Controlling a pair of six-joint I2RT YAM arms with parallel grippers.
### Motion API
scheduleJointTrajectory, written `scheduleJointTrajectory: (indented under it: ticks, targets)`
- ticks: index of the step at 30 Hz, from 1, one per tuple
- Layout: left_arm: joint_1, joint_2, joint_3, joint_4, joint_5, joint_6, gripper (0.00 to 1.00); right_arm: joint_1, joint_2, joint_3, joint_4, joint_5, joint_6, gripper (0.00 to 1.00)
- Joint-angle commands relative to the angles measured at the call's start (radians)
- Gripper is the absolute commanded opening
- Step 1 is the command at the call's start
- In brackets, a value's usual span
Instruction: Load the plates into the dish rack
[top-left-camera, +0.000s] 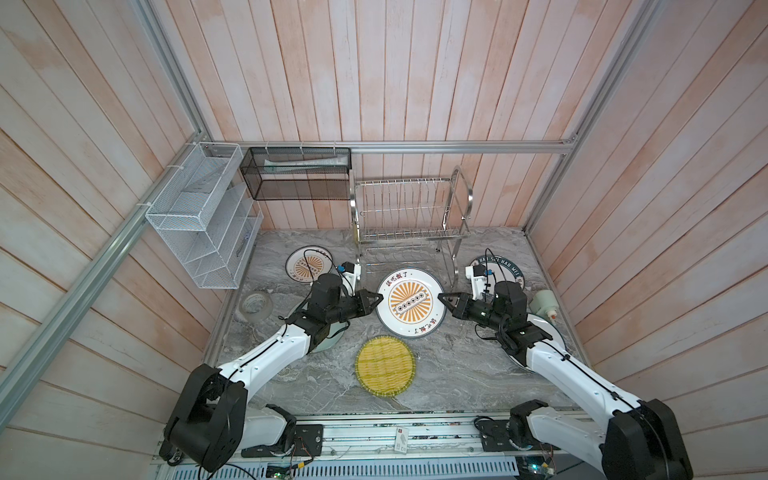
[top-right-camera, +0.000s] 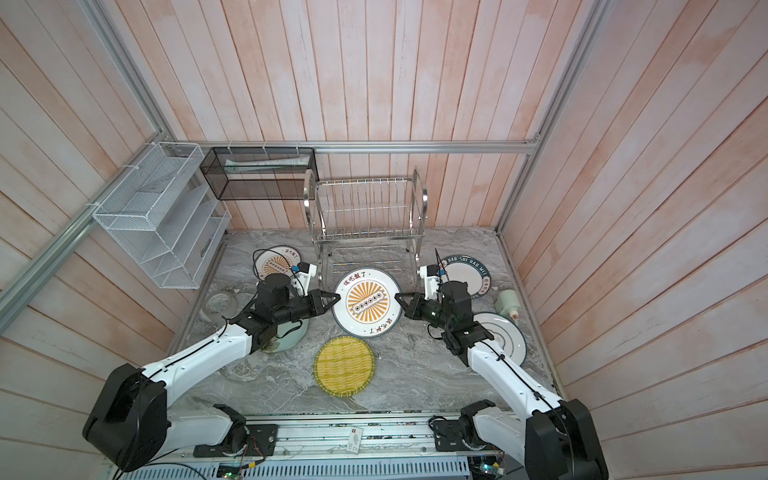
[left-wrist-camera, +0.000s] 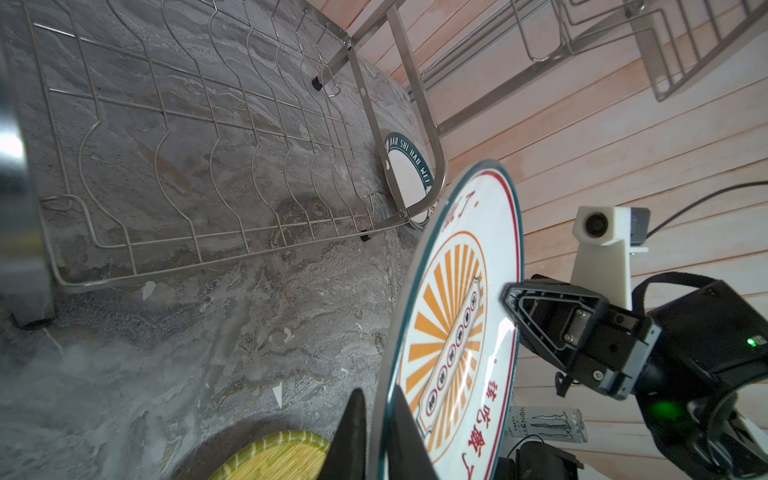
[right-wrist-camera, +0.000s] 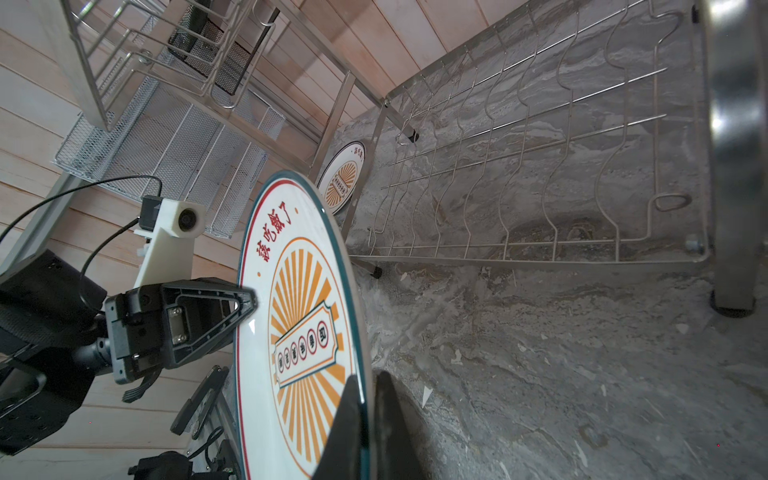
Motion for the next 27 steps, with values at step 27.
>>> scheduleJointTrajectory:
  ticks: [27]
  targets:
    - [-0.057,-0.066,-0.157,0.428,-0.234,-0.187,0.0,0.035,-0.025,-0.04,0.137,0.013,0.114,0.26]
